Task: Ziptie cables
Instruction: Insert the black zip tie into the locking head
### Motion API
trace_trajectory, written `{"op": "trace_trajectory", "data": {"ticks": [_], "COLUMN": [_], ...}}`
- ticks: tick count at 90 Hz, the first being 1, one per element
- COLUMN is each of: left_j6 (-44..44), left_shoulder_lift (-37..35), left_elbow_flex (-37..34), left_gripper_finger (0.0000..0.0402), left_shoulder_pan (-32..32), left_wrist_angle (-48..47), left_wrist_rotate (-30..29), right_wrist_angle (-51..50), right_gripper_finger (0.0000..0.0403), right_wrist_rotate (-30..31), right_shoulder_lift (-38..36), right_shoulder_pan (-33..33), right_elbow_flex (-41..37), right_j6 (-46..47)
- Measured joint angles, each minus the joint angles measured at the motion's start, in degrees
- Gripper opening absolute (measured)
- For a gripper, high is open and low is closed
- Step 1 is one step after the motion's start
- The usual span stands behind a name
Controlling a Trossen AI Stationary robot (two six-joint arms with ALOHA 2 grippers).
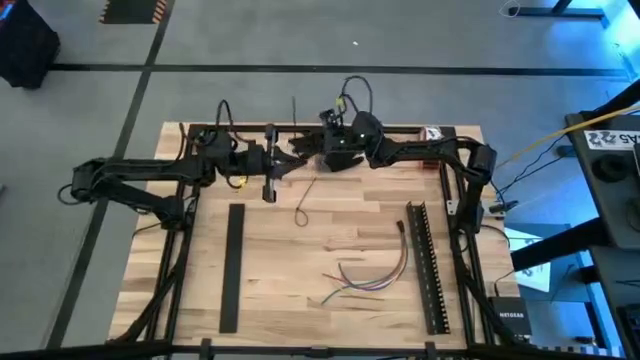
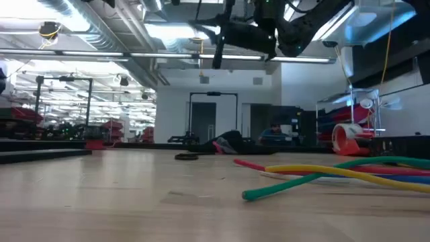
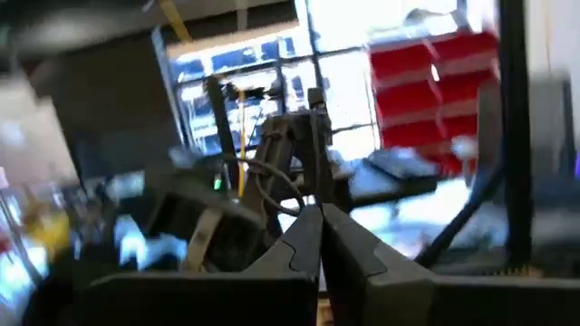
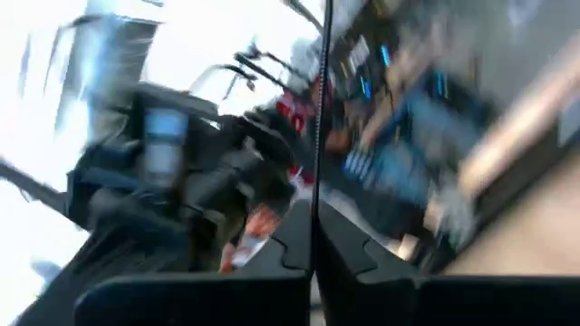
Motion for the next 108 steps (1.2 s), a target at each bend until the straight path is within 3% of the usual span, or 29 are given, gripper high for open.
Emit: {"op": "trace_trajectory", "data": {"ticks": [20,41,57,73,91,108], "left_j6": [-21.68,-34.1,-31.06,-24.0,-21.29,-18.66], "left_shoulder_lift": [-0.22,-0.31,-0.31,-0.31,-0.31,-0.33], "left_elbow_flex": [0.0,0.01,0.02,0.02,0.02,0.02], "left_gripper_finger": [0.0,0.0,0.0,0.0,0.0,0.0], "left_shoulder_pan": [-0.05,-0.02,-0.08,-0.37,-0.37,-0.35], "left_wrist_angle": [5.3,9.0,7.46,-1.04,-7.25,-7.76], "left_wrist_rotate": [-6.64,-10.45,-9.85,-8.78,-8.63,-8.6], "right_wrist_angle": [2.27,1.05,-4.06,-13.65,-17.4,-17.74], "right_gripper_finger": [0.0001,0.0001,0.0001,0.0001,0.0001,0.0015], "right_wrist_rotate": [-0.11,-0.79,-0.78,-2.45,-3.09,1.54], "right_shoulder_lift": [-2.29,-2.85,-2.87,-2.93,-2.93,-2.93], "right_shoulder_pan": [-0.18,-0.18,-0.11,-0.57,-0.63,-1.18], "right_elbow_flex": [0.0,0.0,0.0,0.0,0.0,0.0], "right_j6": [-29.7,-46.6,-43.15,-24.2,-23.1,-20.23]}}
